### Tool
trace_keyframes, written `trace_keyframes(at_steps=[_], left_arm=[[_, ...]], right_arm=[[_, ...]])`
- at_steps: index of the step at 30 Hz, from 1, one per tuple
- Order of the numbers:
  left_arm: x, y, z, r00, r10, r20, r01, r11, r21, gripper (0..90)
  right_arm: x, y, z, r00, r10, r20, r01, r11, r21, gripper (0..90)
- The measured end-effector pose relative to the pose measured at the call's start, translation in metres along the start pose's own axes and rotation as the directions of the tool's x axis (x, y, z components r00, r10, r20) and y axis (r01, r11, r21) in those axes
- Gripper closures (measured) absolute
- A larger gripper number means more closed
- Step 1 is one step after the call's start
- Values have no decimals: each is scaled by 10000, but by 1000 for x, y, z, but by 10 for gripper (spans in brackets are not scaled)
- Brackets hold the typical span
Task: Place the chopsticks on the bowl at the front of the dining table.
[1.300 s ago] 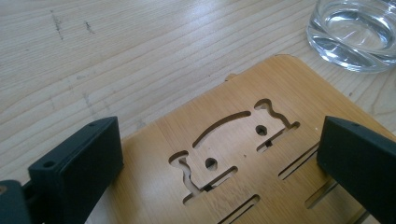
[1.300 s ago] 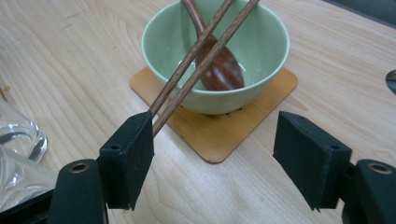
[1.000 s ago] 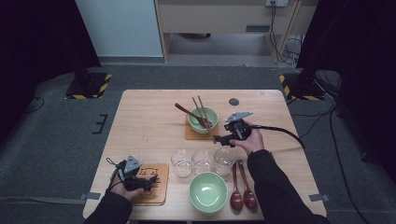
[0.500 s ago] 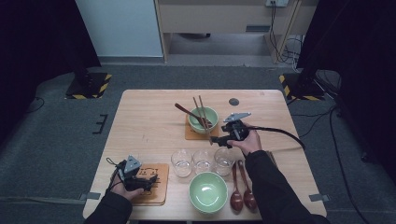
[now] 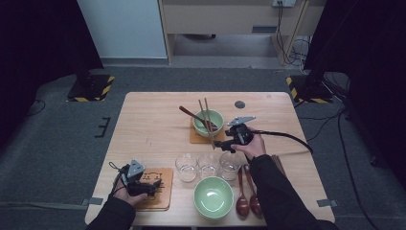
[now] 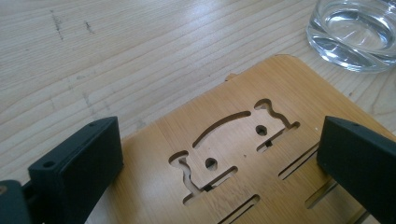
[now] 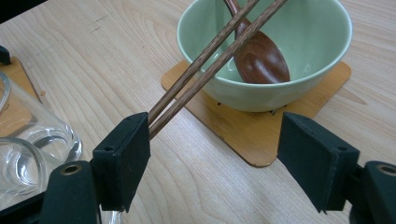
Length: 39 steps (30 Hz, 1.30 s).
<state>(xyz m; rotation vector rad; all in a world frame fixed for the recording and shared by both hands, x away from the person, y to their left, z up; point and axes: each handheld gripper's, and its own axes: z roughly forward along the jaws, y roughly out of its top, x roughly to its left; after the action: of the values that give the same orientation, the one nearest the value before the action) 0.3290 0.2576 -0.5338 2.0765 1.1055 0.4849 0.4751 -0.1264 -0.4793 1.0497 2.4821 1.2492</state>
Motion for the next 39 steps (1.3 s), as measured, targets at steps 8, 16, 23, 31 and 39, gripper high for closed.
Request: trace_keyframes(at_steps=[8,16,23,31,39], left_arm=[[0,0,0,10000,-4,-2,4,10000,2,0],[0,0,0,10000,1,1,-1,10000,0,0],[0,0,0,10000,4,0,-4,10000,4,0],[0,0,0,10000,-2,-1,2,10000,0,0],[0,0,0,10000,-5,0,5,10000,-2,0]], right_arm=[[1,-1,2,10000,56,-43,-56,10000,15,250],[2,-2,5,9998,198,-73,-198,9998,6,248],[-3,7,-7,9992,342,229,-327,9973,-654,269],[-14,23,-23,9948,898,489,-805,9826,-1677,268],[-11,46,-30,9945,576,873,-419,9842,-1721,266]])
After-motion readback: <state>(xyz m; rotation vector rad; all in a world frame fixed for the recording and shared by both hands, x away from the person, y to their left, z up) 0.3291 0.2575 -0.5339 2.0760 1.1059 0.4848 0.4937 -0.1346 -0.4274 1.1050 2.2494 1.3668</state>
